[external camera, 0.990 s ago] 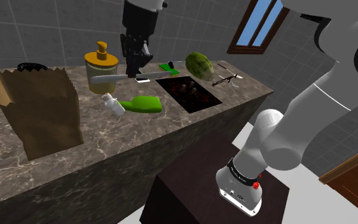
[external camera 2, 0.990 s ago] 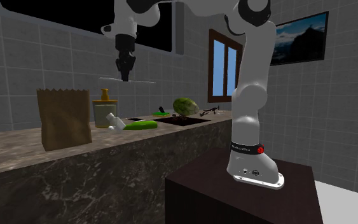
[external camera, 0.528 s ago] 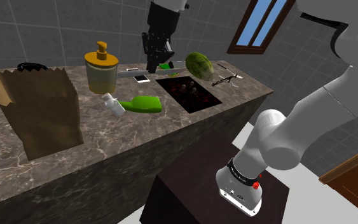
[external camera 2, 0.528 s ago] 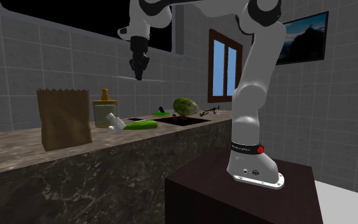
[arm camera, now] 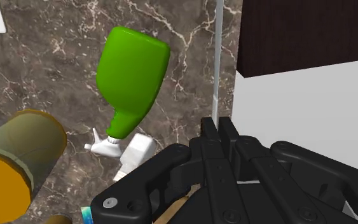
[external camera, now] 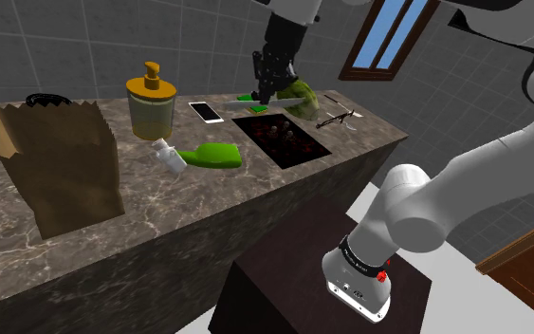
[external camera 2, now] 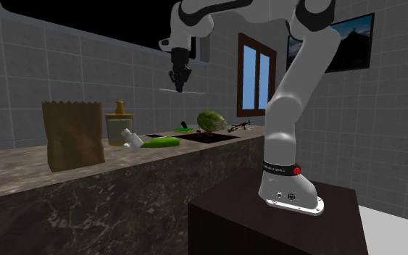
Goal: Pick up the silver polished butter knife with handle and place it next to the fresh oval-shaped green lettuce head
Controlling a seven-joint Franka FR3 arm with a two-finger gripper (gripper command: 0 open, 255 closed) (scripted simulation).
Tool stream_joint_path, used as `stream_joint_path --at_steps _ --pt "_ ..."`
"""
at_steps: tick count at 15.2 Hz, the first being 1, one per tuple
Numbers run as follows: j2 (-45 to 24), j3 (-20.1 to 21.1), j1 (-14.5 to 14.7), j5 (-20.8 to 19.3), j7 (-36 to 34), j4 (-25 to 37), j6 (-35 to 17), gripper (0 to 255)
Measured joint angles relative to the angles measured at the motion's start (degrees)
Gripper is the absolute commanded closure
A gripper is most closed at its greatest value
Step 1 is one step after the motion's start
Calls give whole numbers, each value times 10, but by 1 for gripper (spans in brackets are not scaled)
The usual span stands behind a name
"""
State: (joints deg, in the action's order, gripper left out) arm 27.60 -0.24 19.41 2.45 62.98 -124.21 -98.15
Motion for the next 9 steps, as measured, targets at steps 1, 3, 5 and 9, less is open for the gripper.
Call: stream_joint_path --at_steps 1,3,5,9 --pt "14 -9 -4 -4 12 -12 3 255" --pt "27 -33 -16 -15 42 -21 7 255" --pt "43 -50 -24 -25 64 -35 10 255" --pt "62 -93 -45 -50 118 -44 20 255"
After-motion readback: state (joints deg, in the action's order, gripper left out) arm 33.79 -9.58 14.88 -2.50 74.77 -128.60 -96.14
